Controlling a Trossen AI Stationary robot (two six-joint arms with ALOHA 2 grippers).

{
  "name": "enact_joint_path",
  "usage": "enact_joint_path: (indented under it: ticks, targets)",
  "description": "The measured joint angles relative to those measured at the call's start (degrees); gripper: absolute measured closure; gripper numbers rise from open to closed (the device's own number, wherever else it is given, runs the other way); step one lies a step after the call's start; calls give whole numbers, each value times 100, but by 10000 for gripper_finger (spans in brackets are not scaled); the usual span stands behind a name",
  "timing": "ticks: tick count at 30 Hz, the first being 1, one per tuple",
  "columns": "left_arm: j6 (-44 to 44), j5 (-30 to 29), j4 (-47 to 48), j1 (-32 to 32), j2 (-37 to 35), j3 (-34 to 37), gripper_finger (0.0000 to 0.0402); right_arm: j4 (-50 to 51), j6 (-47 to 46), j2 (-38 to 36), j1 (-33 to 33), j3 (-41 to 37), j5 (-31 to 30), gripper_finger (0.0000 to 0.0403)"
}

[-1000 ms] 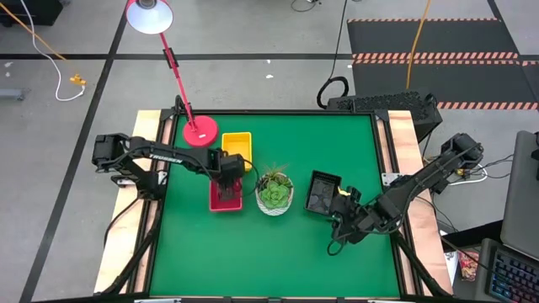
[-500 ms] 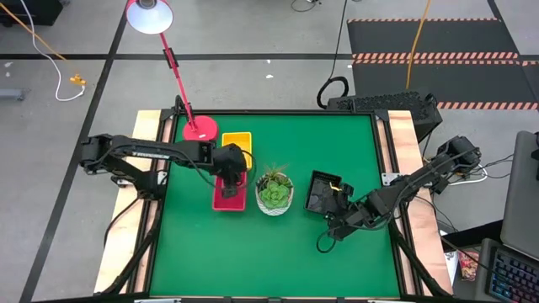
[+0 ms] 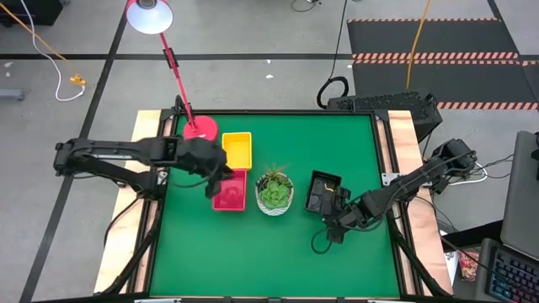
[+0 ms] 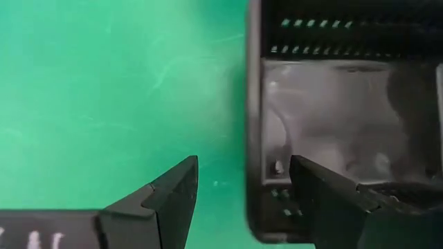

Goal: Stack baskets by color
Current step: Move the stacked black bins to the top right of the table

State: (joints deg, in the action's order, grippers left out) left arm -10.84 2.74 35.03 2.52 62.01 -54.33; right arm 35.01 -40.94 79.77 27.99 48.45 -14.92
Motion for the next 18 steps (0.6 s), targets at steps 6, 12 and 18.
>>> enact_joint_path:
  ticks: [6, 12, 18]
  targets:
    - [-132, -102, -145, -590, -532, 1, 321, -93, 314, 0, -215, -205, -312, 184]
    - [-131, -586, -215, -1108, -615, 4, 321, -629, 836, 0, -476, -394, -300, 243]
    - [-249, -769, -228, -1324, -579, 7, 321, -735, 1213, 0, -802, -552, -284, 370]
